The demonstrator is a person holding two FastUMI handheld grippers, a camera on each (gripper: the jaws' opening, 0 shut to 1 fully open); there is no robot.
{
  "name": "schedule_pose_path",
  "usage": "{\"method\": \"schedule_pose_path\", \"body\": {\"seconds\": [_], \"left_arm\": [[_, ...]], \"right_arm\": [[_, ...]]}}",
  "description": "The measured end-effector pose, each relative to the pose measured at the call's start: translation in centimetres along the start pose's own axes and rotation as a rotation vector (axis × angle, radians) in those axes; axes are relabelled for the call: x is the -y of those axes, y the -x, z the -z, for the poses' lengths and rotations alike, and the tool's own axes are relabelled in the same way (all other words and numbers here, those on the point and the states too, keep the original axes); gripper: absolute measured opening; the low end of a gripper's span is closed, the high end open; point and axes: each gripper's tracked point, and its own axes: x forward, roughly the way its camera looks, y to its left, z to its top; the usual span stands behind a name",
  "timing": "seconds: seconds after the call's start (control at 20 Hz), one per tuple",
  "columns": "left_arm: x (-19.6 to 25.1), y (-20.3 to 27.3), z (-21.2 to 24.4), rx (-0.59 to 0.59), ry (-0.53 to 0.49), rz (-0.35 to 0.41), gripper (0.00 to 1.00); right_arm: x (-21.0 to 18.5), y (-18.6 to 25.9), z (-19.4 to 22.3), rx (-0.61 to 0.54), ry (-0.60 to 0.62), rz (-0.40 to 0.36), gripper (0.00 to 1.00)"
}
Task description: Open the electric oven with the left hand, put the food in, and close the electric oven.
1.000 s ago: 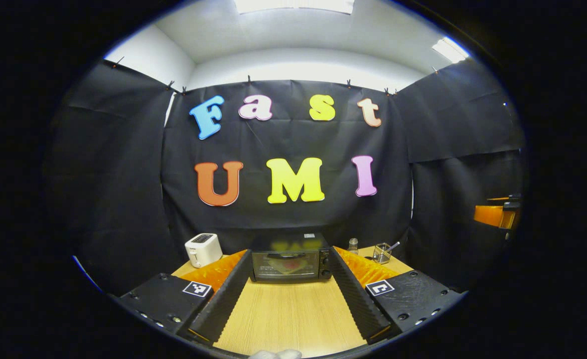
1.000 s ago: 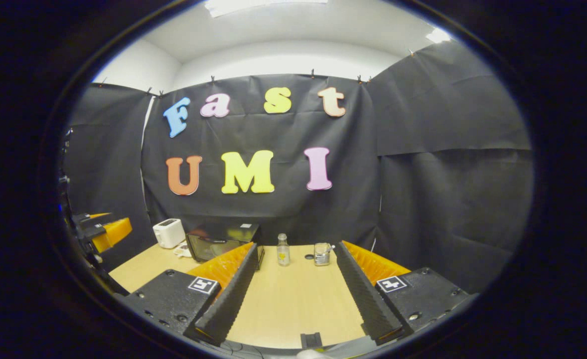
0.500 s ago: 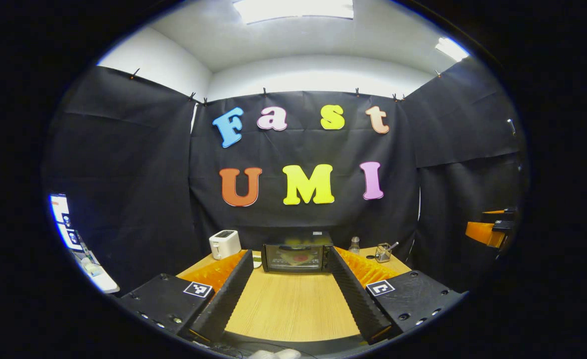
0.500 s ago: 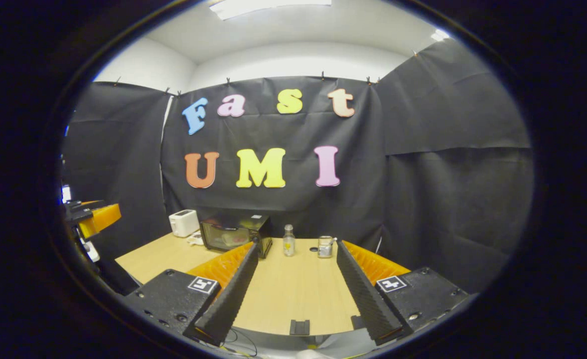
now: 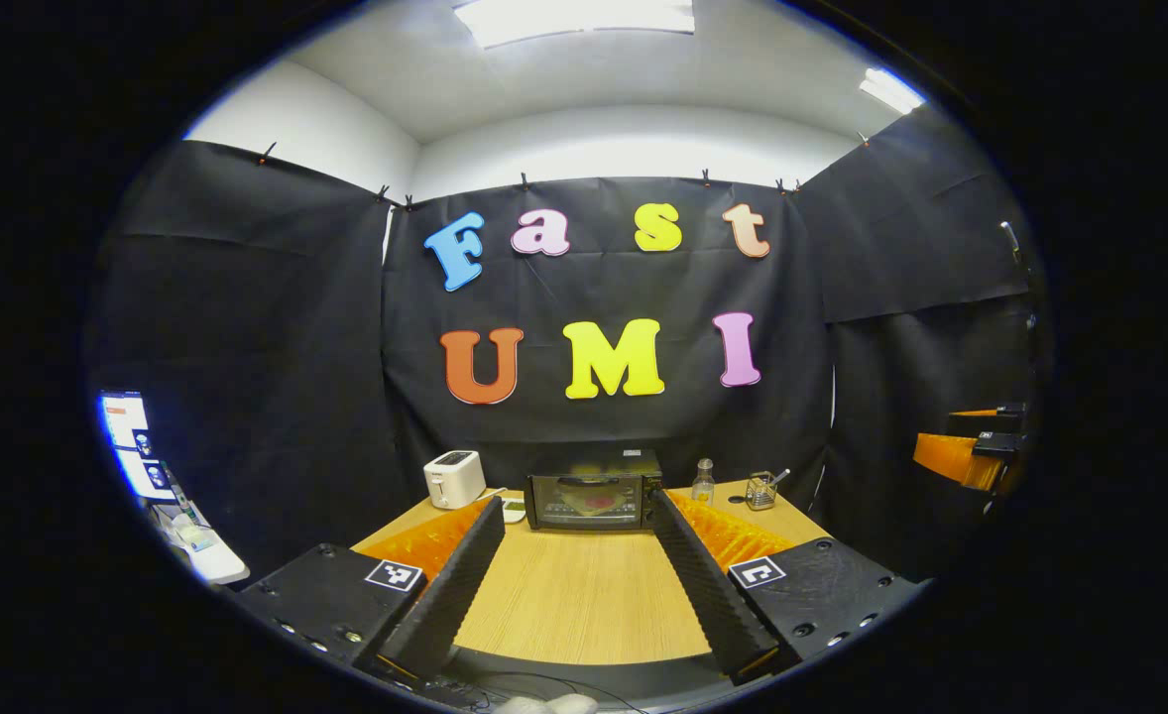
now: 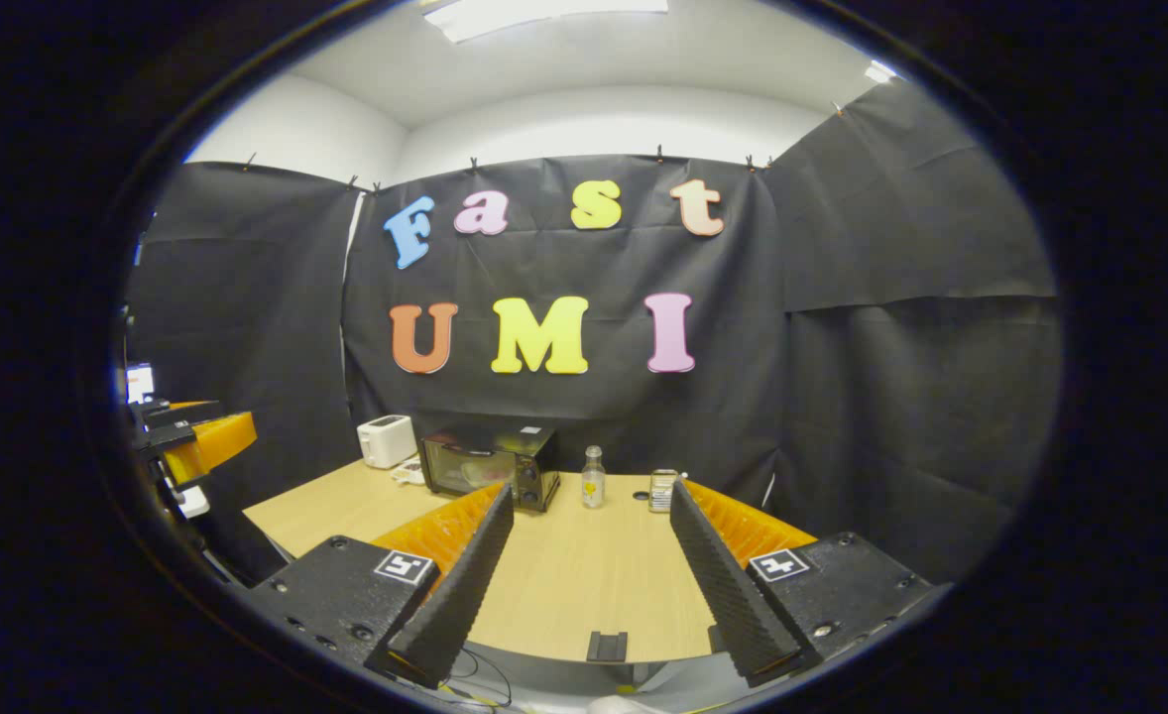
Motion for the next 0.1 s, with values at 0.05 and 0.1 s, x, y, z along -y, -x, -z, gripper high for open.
{"method": "schedule_pose_path", "body": {"seconds": [0.05, 0.1], "left_arm": [[0.12, -0.2, -0.13, 0.004, -0.003, 0.002, 0.96], [0.19, -0.37, -0.17, 0.005, -0.006, 0.006, 1.0]], "right_arm": [[0.16, -0.22, 0.02, 0.0, -0.002, 0.006, 0.96], [0.41, -0.42, -0.02, 0.001, -0.007, 0.012, 0.96]]}}
